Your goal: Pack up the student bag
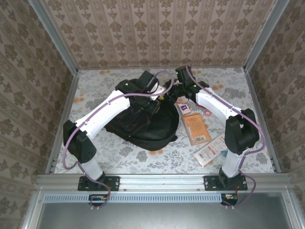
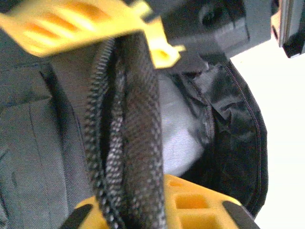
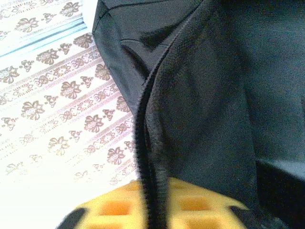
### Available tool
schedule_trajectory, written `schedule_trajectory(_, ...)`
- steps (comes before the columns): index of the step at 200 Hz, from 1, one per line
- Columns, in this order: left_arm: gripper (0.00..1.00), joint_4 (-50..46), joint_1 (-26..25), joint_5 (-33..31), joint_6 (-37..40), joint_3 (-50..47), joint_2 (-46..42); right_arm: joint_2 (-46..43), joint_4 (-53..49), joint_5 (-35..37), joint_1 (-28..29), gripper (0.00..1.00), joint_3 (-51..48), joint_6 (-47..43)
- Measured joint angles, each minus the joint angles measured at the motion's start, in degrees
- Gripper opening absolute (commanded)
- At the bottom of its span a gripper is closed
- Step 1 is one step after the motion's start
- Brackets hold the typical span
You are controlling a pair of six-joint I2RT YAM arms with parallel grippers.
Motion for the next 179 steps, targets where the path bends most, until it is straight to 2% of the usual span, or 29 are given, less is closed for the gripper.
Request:
schedule_trajectory(14,0.26,0.35,0.0,-0.31,-0.2,-0.09,-0.26,0.07,0.0,0.02,-0.04,0.0,0.0,0.28)
schedule_trajectory(53,0.34,0.63,-0.04,-0.85,-1.62,-1.51,-3.39,0.09,0.0,0.02,-0.07,0.0,0.0,0.68)
schedule_trajectory(73,0.34,0.63,-0.04,-0.83,-2.43,-2.23,-5.25,0.07,0.02,0.04,-0.07,0.0,0.0,0.7)
schedule_trajectory(101,0.24,0.72,0.0,0.13,-3.89,-2.91,-7.1,0.07,0.02,0.31,-0.07,0.0,-0.02,0.7)
schedule_trajectory(122,0.22,1.49,0.0,2.03,-5.11,-4.09,-7.48,0.07,0.0,0.46,-0.07,0.0,-0.02,0.7)
schedule_trajectory(159,0.3,2.93,0.07,4.59,-7.96,-6.36,-7.48,0.07,0.0,0.66,-0.07,0.0,-0.02,0.74)
schedule_trajectory(179,0.39,3.5,0.31,5.25,-9.7,-6.43,-7.48,0.07,0.0,0.76,-0.07,0.0,-0.02,0.74)
